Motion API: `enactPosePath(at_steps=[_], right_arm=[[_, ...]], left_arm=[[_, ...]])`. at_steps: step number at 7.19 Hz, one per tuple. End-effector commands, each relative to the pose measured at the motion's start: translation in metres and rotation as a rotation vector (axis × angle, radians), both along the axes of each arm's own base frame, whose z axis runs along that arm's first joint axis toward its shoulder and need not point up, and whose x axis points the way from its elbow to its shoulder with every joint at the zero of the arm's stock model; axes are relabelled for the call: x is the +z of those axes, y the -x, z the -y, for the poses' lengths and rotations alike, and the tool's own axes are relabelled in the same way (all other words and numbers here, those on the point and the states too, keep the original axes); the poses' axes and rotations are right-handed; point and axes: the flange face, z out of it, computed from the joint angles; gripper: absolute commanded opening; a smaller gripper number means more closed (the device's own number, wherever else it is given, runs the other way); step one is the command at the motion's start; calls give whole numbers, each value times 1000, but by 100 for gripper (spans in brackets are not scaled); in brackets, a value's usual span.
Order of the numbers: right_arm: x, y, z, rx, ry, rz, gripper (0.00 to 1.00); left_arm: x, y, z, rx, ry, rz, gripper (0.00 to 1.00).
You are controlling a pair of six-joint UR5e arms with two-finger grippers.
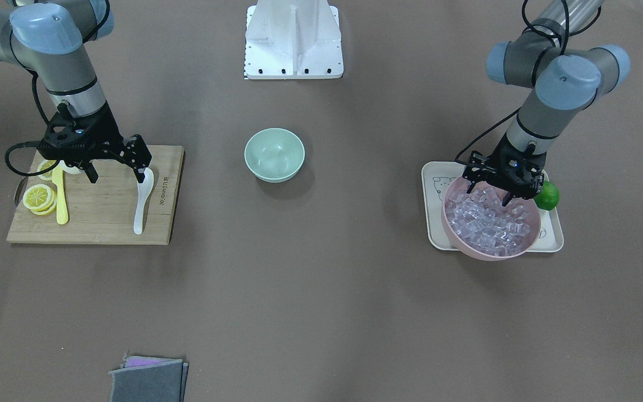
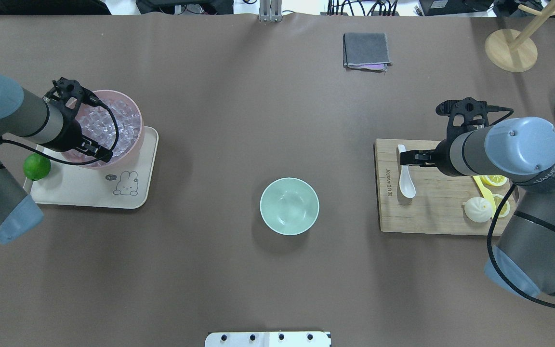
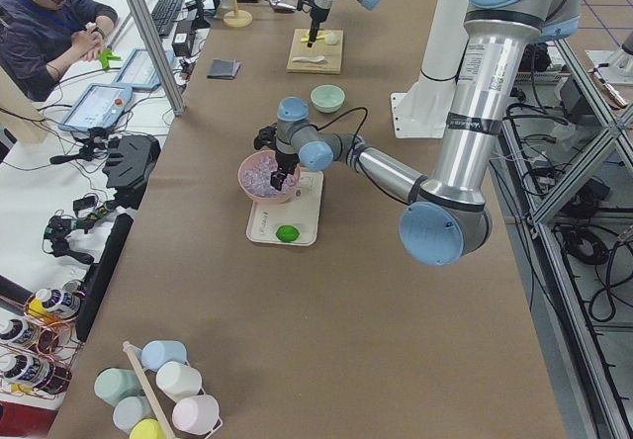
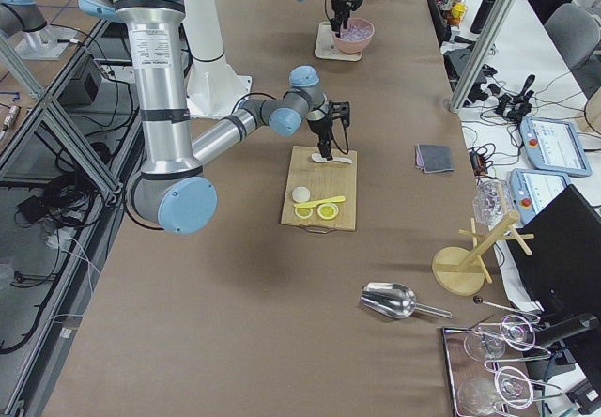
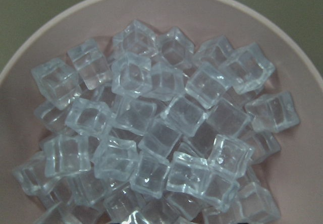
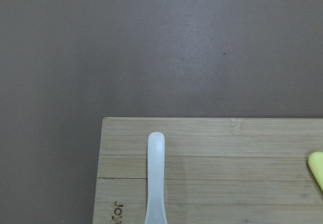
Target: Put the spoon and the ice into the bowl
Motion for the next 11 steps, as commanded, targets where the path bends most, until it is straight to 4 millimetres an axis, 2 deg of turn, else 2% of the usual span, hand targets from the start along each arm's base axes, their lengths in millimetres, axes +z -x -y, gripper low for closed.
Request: enactPosePath(at_steps=[1,6,8,9,11], right_arm=[[0,0,0,1,0,1,100],[0,0,0,1,-2,0,100],[0,0,0,1,1,0,100],[0,0,0,1,-2,0,100],[0,0,0,0,-1,0,100]], left_arm=[[1,4,3,-8,2,3,79],[11,0,5,1,1,21,73],[10,0,5,1,0,20,63],[9,-1,5,3,-1,19,54],[8,0,5,3,-2,16,18]])
